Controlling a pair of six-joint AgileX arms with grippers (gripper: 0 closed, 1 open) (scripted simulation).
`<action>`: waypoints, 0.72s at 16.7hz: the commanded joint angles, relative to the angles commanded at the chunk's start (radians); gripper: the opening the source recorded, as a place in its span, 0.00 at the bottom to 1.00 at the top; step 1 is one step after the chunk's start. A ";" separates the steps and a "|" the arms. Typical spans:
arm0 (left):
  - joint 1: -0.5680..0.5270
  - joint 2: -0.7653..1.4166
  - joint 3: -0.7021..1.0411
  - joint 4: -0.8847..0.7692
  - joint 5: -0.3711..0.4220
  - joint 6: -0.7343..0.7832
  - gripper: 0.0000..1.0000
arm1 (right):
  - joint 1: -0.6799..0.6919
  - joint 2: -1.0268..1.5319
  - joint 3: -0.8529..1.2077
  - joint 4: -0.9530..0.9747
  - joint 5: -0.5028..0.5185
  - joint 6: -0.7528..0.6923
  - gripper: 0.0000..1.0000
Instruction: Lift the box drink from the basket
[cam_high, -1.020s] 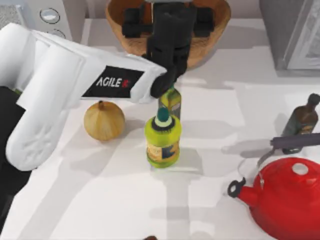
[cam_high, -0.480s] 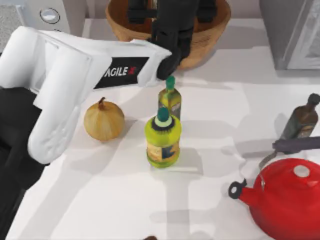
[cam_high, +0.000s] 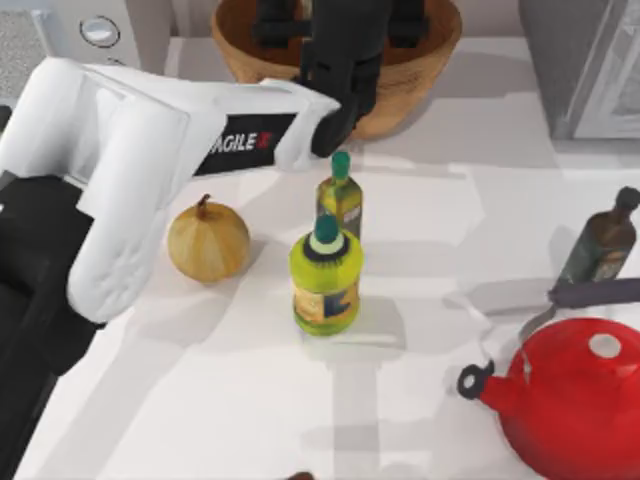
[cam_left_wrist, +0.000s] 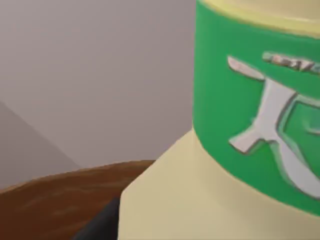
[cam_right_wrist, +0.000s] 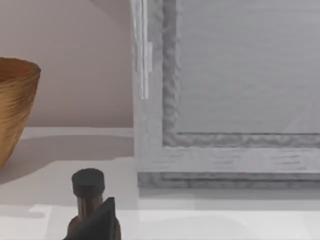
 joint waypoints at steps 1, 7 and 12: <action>0.000 0.000 0.000 0.000 0.000 0.000 0.77 | 0.000 0.000 0.000 0.000 0.000 0.000 1.00; 0.000 0.000 0.000 0.000 0.000 0.000 0.32 | 0.000 0.000 0.000 0.000 0.000 0.000 1.00; 0.000 0.000 0.000 0.000 0.000 0.000 0.00 | 0.000 0.000 0.000 0.000 0.000 0.000 1.00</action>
